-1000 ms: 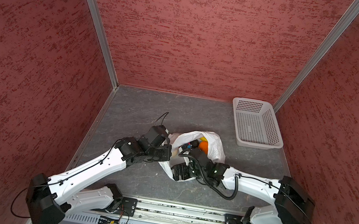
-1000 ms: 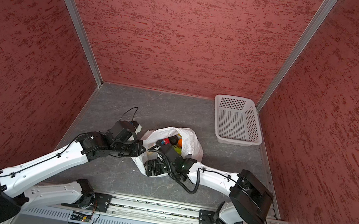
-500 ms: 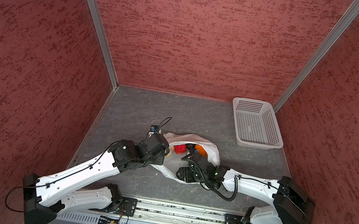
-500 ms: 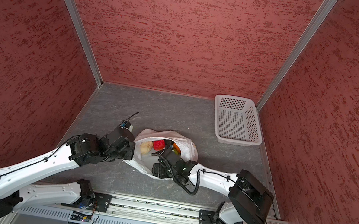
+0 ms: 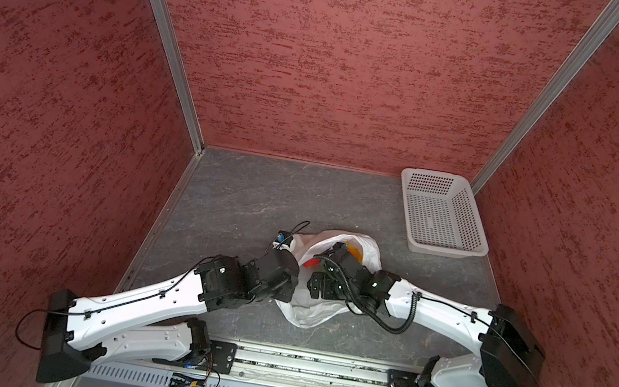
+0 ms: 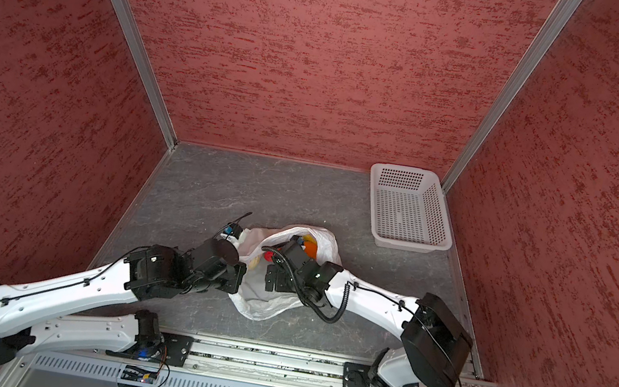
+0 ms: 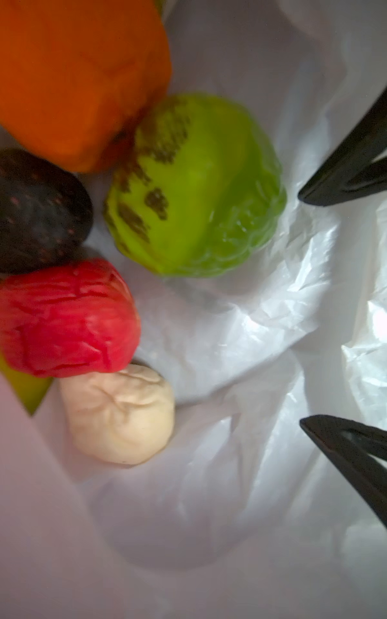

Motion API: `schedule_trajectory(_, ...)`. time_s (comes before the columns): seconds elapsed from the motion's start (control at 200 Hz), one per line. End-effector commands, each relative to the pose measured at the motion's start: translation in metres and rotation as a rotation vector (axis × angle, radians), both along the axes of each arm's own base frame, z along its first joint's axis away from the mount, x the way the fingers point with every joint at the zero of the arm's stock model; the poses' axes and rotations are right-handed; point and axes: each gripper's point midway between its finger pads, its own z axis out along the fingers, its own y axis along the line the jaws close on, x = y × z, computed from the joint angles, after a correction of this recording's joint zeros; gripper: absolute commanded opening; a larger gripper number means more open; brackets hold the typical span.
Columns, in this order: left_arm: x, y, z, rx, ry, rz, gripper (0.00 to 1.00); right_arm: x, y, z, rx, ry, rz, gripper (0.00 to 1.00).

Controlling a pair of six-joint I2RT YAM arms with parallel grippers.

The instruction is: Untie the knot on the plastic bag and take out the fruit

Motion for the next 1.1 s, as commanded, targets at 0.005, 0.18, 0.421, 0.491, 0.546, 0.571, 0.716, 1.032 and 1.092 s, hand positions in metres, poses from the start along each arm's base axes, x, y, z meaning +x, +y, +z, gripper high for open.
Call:
schedule_trajectory(0.005, 0.005, -0.012, 0.015, -0.044, -0.065, -0.026, 0.00, 0.015, -0.035, 0.008, -0.045, -0.018, -0.174, 0.98)
schedule_trajectory(0.18, 0.006, -0.018, 0.024, -0.112, -0.103, -0.038, 0.00, 0.026, -0.044, 0.004, -0.003, 0.007, -0.255, 0.99)
schedule_trajectory(0.421, 0.013, -0.026, 0.037, -0.149, -0.158, -0.042, 0.00, 0.042, -0.046, 0.004, -0.026, -0.040, -0.266, 0.99)
schedule_trajectory(0.491, 0.015, -0.029, 0.042, -0.163, -0.177, -0.044, 0.00, 0.046, -0.044, -0.003, -0.054, -0.041, -0.252, 0.98)
schedule_trajectory(0.546, 0.017, -0.030, 0.044, -0.169, -0.183, -0.043, 0.00, 0.050, -0.043, -0.004, -0.067, -0.046, -0.242, 0.98)
schedule_trajectory(0.571, 0.017, -0.030, 0.044, -0.169, -0.184, -0.044, 0.00, 0.051, -0.042, -0.005, -0.074, -0.048, -0.235, 0.99)
schedule_trajectory(0.716, 0.019, -0.031, 0.042, -0.174, -0.189, -0.038, 0.00, 0.057, -0.042, -0.022, -0.114, -0.032, -0.221, 0.99)
schedule_trajectory(1.032, 0.018, -0.030, 0.034, -0.176, -0.178, -0.041, 0.00, 0.067, -0.039, -0.041, -0.174, -0.036, -0.190, 0.98)
schedule_trajectory(1.092, 0.017, -0.030, 0.031, -0.177, -0.173, -0.043, 0.00, 0.068, -0.037, -0.043, -0.181, -0.039, -0.181, 0.92)
